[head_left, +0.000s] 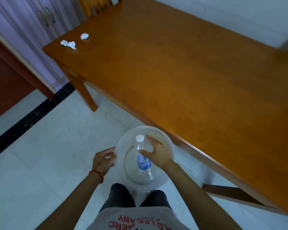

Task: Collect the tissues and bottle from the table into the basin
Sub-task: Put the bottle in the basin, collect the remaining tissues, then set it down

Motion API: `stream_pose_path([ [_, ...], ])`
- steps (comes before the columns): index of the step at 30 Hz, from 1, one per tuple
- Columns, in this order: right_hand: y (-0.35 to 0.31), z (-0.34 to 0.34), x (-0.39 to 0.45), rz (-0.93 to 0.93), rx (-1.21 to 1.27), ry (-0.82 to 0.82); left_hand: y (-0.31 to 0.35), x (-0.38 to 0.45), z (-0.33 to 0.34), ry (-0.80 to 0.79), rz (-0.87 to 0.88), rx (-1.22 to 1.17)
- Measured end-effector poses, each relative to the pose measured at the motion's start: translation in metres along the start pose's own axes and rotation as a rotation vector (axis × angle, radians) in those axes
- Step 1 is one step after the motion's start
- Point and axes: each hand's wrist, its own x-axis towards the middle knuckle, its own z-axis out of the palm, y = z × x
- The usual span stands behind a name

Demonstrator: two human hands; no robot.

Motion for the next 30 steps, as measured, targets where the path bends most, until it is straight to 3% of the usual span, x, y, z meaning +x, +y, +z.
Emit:
stream_pose_path([
  [6, 0.017, -0.017, -0.01, -0.153, -0.103, 0.238, -0.008, -0.011, -0.003, 0.034, 0.001, -0.037],
  [9, 0.036, -0.021, -0.017, -0.085, -0.102, 0.331, -0.014, -0.016, -0.007, 0.056, -0.002, -0.093],
  [13, 0.054, -0.016, -0.022, 0.107, 0.003, 0.271, -0.025, -0.024, -0.017, 0.108, -0.03, -0.169],
  [17, 0.051, -0.007, -0.017, 0.184, 0.143, 0.155, -0.041, -0.033, -0.03, 0.182, -0.066, -0.213],
  [22, 0.029, 0.013, -0.008, 0.111, 0.127, 0.027, -0.058, -0.048, -0.052, 0.246, -0.107, -0.256],
  [30, -0.026, 0.055, 0.014, -0.038, 0.079, -0.023, -0.08, -0.061, -0.103, 0.392, -0.125, -0.38],
])
